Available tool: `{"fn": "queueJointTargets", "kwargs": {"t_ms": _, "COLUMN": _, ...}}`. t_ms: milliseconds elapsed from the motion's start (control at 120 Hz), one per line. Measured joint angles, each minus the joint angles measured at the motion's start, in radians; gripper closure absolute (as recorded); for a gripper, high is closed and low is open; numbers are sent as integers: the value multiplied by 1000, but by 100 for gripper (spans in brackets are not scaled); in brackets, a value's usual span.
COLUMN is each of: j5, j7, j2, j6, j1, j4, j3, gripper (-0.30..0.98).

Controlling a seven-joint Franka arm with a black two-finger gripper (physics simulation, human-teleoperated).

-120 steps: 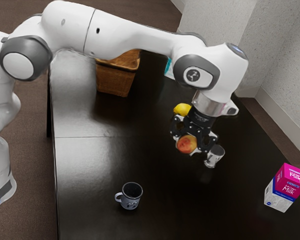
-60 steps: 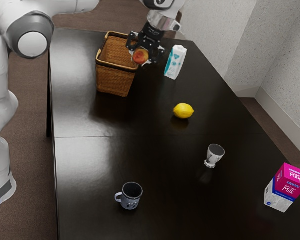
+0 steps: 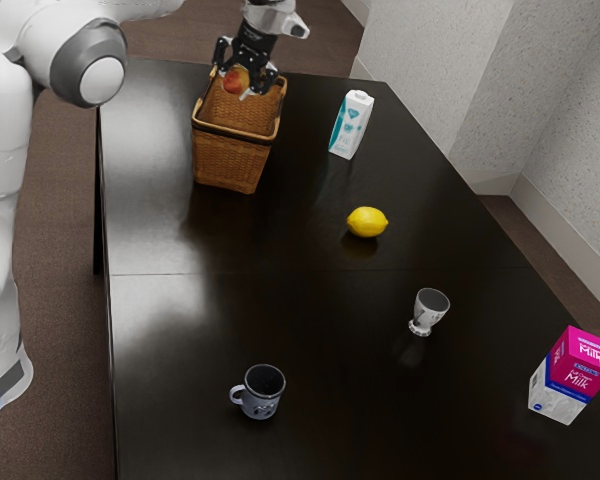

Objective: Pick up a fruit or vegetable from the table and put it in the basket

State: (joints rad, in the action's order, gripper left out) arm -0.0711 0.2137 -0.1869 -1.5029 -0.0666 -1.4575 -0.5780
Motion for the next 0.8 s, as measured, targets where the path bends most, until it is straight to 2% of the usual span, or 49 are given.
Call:
{"fn": "queueJointTargets", "kwargs": {"t_ms": 117, "j5": 15, "j7": -116, "j2": -36, "j6": -39, "j1": -57, "j4": 41, "j3": 52, "gripper": 45}}
{"fn": "queueJointTargets", "kwargs": {"t_ms": 367, "j5": 30, "j7": -320, "j2": -60, "j6": -90, "j1": -67, "j4": 86, "j3": 58, "gripper": 44}}
{"fn": "queueJointTargets", "kwargs": {"t_ms": 450, "j5": 34, "j7": -379, "j2": -64, "j6": -99, "j1": -66, "j4": 87, "j3": 57, "gripper": 26}}
{"fn": "queueJointTargets", "kwargs": {"t_ms": 517, "j5": 36, "j7": -423, "j2": -66, "j6": -105, "j1": -65, "j4": 87, "j3": 57, "gripper": 16}}
{"fn": "queueJointTargets", "kwargs": {"t_ms": 675, "j5": 38, "j7": -510, "j2": -63, "j6": -112, "j1": -58, "j4": 88, "j3": 68, "gripper": 5}}
{"fn": "queueJointTargets", "kwargs": {"t_ms": 725, "j5": 42, "j7": -526, "j2": -27, "j6": -112, "j1": -16, "j4": 70, "j3": 80, "gripper": 4}}
{"fn": "queueJointTargets", "kwargs": {"t_ms": 758, "j5": 47, "j7": -521, "j2": 1, "j6": -105, "j1": 26, "j4": 52, "j3": 114, "gripper": 3}}
{"fn": "queueJointTargets", "kwargs": {"t_ms": 800, "j5": 50, "j7": -503, "j2": 20, "j6": -94, "j1": 73, "j4": 44, "j3": 217, "gripper": 2}}
